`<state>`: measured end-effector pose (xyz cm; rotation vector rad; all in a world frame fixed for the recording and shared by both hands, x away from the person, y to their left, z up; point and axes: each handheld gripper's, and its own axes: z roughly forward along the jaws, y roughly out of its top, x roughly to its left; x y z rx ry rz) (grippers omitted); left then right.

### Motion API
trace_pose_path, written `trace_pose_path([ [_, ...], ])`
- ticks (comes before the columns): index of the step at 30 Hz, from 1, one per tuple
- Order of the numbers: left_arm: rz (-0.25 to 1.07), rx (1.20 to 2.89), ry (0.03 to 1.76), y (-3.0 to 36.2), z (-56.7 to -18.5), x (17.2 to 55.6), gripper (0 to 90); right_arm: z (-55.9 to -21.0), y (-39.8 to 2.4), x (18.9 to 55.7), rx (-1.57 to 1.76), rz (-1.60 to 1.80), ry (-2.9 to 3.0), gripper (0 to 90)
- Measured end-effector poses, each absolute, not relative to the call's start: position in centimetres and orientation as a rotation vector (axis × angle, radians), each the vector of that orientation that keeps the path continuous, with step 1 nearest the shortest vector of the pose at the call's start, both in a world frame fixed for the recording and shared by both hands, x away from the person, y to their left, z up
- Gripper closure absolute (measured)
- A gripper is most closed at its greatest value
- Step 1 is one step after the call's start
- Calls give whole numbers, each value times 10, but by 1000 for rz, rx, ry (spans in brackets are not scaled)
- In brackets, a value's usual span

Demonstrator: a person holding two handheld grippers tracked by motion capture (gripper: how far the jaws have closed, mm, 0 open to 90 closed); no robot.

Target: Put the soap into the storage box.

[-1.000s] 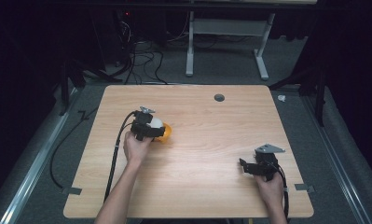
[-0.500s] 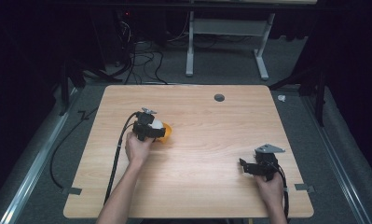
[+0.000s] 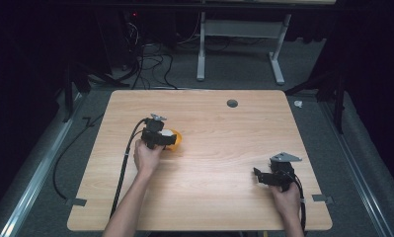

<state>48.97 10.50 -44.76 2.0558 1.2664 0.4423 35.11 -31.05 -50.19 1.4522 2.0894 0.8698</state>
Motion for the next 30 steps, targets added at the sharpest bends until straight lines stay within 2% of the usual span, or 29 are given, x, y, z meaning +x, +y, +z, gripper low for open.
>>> trace_pose_path([
  [30, 480, 2069, 1197, 111, -429, 473, 206, -502, -310, 351, 1451, 869, 2090, 219],
])
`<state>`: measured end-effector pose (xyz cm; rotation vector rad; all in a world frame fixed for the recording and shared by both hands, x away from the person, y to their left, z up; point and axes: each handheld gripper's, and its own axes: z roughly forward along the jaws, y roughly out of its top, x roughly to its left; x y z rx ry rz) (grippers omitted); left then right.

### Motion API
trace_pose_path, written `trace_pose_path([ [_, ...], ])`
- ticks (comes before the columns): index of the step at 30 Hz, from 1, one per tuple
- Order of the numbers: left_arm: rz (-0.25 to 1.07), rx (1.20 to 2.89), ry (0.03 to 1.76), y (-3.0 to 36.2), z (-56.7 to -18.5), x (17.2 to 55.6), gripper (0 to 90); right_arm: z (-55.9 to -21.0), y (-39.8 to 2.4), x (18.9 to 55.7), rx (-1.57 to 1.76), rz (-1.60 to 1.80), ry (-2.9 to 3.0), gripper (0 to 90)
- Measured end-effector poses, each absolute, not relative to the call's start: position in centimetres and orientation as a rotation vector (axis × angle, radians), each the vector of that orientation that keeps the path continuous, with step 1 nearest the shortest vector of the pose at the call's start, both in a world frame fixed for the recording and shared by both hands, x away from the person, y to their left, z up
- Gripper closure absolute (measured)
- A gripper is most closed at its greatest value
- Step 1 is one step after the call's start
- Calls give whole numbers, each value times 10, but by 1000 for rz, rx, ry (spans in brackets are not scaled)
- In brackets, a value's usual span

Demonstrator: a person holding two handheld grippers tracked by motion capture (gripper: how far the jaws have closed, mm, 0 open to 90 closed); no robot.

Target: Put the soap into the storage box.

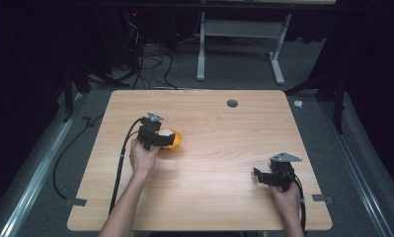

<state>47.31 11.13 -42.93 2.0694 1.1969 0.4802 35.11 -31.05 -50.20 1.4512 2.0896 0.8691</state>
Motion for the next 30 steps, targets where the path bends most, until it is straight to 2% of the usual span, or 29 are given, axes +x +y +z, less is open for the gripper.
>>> trace_pose_path([
  [10, 525, 2059, 1169, 117, -421, 461, 207, -502, -310, 351, 1454, 869, 2089, 219],
  [30, 525, 2027, 1157, 131, -414, 446, 209, -502, -310, 351, 1452, 868, 2090, 218],
])
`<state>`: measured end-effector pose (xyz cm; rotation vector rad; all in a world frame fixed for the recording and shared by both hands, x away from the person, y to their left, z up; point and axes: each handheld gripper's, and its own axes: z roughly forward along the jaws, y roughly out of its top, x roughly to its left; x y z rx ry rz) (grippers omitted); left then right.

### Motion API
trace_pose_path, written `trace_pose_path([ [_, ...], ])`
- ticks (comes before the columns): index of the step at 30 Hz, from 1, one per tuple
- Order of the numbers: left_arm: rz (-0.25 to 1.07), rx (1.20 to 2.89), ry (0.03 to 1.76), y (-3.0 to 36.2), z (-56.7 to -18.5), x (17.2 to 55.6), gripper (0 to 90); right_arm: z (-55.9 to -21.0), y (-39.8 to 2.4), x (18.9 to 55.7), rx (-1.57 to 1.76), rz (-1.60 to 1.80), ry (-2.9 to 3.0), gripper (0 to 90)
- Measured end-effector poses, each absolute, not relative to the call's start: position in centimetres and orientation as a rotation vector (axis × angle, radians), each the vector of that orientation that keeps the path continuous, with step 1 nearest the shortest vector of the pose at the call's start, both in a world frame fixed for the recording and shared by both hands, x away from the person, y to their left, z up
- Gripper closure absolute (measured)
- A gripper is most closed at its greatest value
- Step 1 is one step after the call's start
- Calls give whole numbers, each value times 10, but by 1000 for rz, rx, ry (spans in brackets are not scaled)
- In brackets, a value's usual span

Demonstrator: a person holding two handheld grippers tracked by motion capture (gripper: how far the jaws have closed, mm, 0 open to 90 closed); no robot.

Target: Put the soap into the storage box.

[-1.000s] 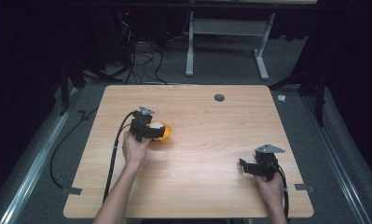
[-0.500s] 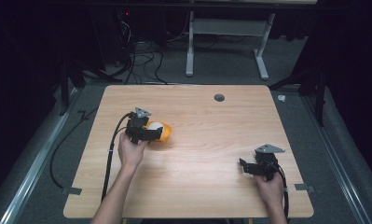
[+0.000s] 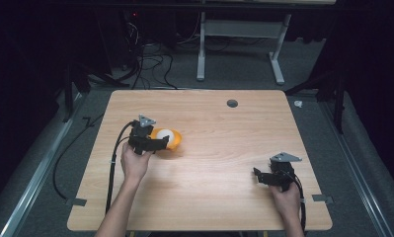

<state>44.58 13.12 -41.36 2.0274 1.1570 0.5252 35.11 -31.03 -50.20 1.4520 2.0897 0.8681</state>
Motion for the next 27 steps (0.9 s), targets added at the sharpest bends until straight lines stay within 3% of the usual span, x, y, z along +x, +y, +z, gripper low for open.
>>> trace_pose_path([
  [27, 546, 1973, 1160, 151, -406, 424, 211, -502, -310, 351, 1452, 867, 2090, 218],
])
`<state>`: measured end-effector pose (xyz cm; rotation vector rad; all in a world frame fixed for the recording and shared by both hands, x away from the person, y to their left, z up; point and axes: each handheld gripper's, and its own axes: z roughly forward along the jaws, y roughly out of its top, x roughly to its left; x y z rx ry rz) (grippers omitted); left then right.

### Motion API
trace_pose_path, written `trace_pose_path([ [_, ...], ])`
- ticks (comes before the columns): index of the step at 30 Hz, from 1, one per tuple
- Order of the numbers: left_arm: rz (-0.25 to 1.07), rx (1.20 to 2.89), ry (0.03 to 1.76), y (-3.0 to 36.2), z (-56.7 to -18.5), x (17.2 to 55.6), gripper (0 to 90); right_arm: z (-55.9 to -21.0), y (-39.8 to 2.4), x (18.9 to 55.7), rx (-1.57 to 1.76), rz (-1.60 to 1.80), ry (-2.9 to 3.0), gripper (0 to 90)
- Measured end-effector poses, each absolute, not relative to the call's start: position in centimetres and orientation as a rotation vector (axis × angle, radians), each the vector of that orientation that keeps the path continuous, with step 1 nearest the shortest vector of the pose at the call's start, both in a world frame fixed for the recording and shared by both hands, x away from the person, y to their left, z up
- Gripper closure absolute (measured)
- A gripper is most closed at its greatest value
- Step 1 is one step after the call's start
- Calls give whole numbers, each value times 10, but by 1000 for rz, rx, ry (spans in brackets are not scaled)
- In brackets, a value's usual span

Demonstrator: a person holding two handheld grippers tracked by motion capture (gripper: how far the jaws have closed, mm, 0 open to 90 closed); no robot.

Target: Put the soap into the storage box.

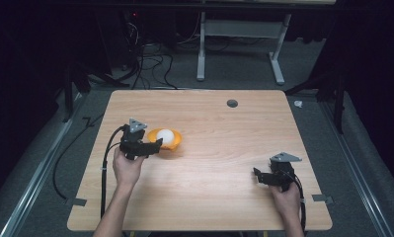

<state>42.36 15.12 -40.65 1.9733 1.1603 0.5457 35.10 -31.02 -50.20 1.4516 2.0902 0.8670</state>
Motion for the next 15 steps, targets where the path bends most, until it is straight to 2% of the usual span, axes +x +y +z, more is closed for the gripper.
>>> trace_pose_path([
  [15, 546, 1931, 1188, 166, -409, 410, 212, -502, -310, 351, 1451, 865, 2093, 218],
])
